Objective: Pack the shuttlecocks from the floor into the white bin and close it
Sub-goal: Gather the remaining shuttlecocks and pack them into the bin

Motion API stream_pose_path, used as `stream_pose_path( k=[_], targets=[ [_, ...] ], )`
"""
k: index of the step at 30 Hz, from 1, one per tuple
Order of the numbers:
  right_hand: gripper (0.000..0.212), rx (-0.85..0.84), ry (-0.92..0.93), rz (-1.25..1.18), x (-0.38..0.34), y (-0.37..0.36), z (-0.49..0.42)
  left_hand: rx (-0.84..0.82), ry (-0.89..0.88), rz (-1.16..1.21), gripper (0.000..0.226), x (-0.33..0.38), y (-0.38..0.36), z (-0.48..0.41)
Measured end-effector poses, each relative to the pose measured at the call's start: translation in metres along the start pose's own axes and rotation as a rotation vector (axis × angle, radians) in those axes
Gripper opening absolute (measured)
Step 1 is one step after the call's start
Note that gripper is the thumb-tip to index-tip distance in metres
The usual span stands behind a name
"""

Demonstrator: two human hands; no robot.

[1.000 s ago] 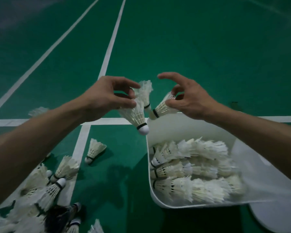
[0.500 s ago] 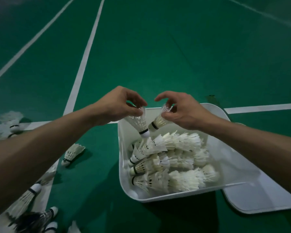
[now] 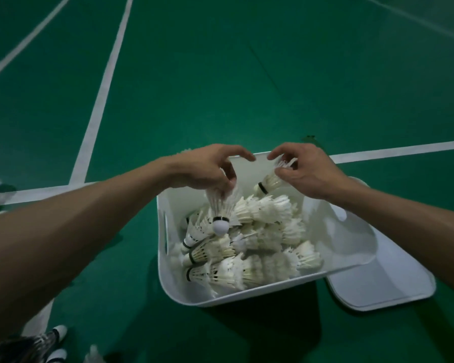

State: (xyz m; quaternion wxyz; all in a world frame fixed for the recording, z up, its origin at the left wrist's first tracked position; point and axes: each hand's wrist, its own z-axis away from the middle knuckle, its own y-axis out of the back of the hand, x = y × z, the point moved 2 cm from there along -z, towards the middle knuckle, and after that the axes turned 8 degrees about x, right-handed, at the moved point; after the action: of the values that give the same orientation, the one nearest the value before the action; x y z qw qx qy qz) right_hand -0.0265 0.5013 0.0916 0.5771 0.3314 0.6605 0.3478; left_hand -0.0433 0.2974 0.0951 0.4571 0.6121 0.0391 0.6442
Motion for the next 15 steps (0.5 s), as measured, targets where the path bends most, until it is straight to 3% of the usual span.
stream_pose_path(
  k=[3, 6, 11, 15],
  targets=[
    [0.024, 0.034, -0.061, 0.025, 0.019, 0.004, 0.005, -0.209, 0.017, -0.159, 0.084, 0.010, -0.021, -0.019],
    [0.024, 0.049, -0.105, 0.039, 0.034, 0.007, 0.011, -0.321, 0.001, -0.324, 0.088, 0.015, -0.041, -0.037],
    [0.036, 0.034, -0.127, 0.051, 0.048, 0.007, 0.018, -0.302, -0.035, -0.414, 0.087, 0.019, -0.056, -0.059],
    [0.047, 0.044, -0.112, 0.092, 0.049, 0.004, 0.021, -0.376, -0.049, -0.540, 0.092, 0.019, -0.063, -0.065]
  ],
)
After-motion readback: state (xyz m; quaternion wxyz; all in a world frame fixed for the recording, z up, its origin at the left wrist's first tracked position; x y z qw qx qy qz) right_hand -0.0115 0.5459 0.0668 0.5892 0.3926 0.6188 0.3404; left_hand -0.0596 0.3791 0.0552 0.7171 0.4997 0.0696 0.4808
